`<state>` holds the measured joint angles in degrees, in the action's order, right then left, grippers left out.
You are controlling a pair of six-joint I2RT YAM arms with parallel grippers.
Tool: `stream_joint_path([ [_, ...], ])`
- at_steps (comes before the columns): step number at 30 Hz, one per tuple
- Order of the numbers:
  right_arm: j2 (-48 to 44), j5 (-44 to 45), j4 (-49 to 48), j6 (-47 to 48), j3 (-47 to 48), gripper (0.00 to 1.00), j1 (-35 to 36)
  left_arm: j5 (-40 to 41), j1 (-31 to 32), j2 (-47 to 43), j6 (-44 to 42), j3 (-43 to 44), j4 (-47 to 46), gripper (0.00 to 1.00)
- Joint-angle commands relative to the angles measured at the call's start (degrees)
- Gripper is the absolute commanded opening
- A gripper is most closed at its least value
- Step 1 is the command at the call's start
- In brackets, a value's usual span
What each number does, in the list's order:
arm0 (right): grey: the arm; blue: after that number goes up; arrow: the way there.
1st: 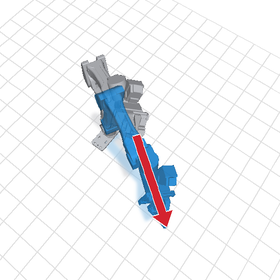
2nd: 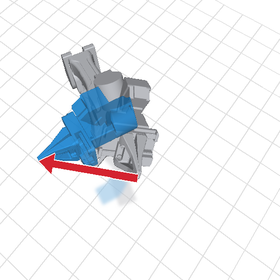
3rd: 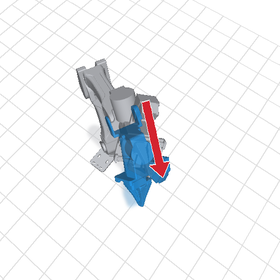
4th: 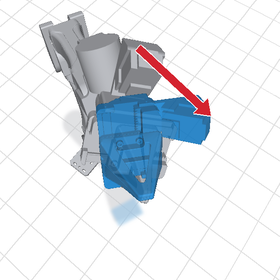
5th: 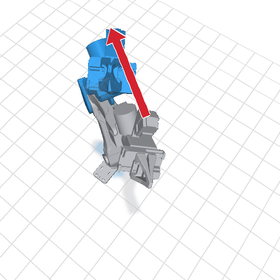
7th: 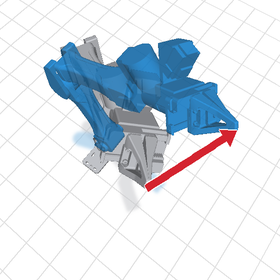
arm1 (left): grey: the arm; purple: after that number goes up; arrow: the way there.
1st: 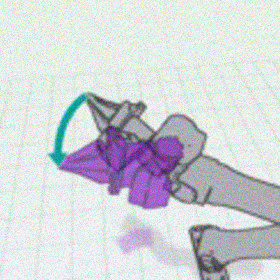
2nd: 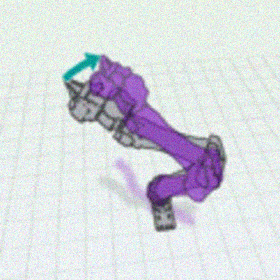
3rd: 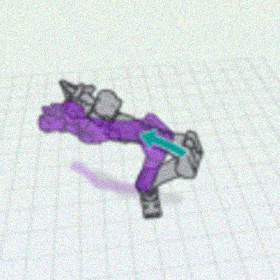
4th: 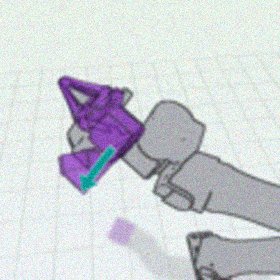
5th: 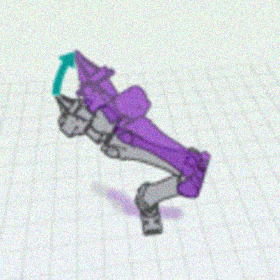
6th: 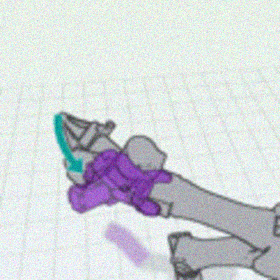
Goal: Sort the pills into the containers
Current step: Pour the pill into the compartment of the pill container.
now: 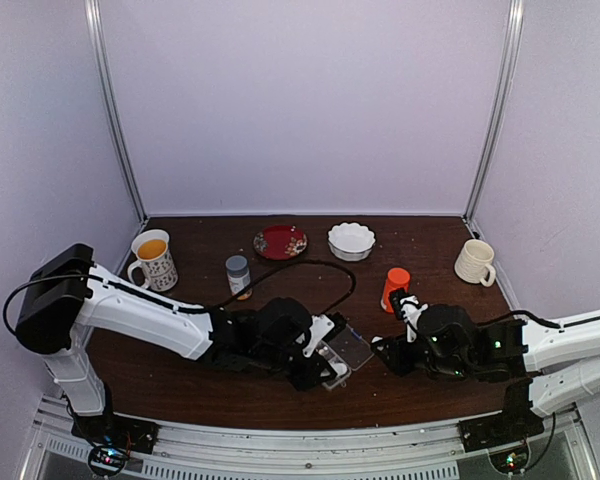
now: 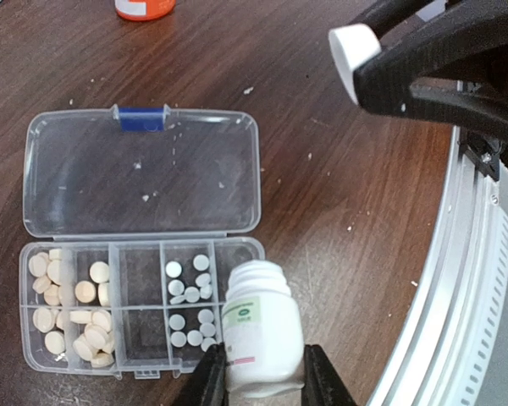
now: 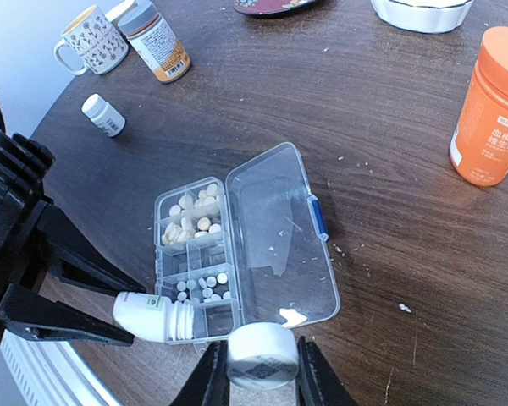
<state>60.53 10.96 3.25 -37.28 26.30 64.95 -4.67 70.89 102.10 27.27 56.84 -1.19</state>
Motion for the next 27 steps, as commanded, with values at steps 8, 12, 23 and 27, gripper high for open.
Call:
stream_joint_path([
  [8,-1.38,1.28,0.12,-0.04,-0.47,0.00,-0.18,1.24,0.21,-1.80,-0.88,1.14,-1.28,0.00],
  [12,-1.47,1.30,-0.40,0.12,-0.91,0.00,-0.25,0.53,0.12,0.52,-1.10,2.22,-0.13,0.00],
  [23,-1.80,1.38,-0.22,-0.20,-1.21,0.00,-0.17,-0.82,0.16,1.08,-1.16,4.98,3.62,0.00],
  [27,-2.00,1.33,-0.66,-0.51,-1.68,0.00,-0.22,0.52,0.11,0.76,0.38,0.85,-1.83,0.00],
])
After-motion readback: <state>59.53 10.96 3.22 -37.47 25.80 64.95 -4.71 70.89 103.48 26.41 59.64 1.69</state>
